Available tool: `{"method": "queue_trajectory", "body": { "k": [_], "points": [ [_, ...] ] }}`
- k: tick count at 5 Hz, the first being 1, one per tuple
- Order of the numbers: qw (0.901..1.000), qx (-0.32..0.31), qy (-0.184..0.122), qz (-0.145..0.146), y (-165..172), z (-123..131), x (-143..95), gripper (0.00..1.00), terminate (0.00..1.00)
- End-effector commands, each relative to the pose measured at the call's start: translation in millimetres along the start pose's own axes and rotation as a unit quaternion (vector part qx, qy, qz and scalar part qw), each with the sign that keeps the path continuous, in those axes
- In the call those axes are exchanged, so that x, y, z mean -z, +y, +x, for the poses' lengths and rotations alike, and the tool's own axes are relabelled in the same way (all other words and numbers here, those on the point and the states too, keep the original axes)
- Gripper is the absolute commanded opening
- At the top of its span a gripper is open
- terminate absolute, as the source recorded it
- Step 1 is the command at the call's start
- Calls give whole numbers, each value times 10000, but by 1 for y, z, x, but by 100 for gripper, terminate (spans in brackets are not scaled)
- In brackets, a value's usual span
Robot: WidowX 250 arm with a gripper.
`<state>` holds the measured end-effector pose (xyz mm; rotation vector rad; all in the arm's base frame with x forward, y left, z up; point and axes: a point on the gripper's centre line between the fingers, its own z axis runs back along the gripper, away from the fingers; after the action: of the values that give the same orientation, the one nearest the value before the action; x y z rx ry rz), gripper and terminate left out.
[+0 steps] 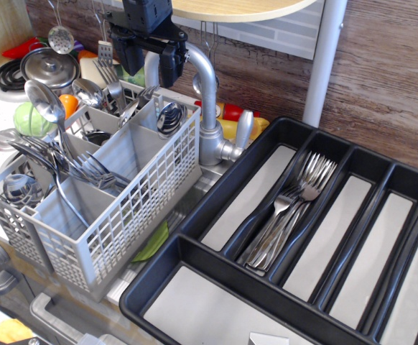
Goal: Put fork from basket to tray
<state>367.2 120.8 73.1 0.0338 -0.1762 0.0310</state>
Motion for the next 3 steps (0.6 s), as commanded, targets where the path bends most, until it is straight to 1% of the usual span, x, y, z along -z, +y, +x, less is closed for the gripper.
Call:
{"method": "queue_trajectory", "body": {
  "k": [1,3],
  "points": [
    [10000,0,0,0,0,0,0,100,0],
    [9981,369,-129,467,4,-2,1,100,0]
  ]
}}
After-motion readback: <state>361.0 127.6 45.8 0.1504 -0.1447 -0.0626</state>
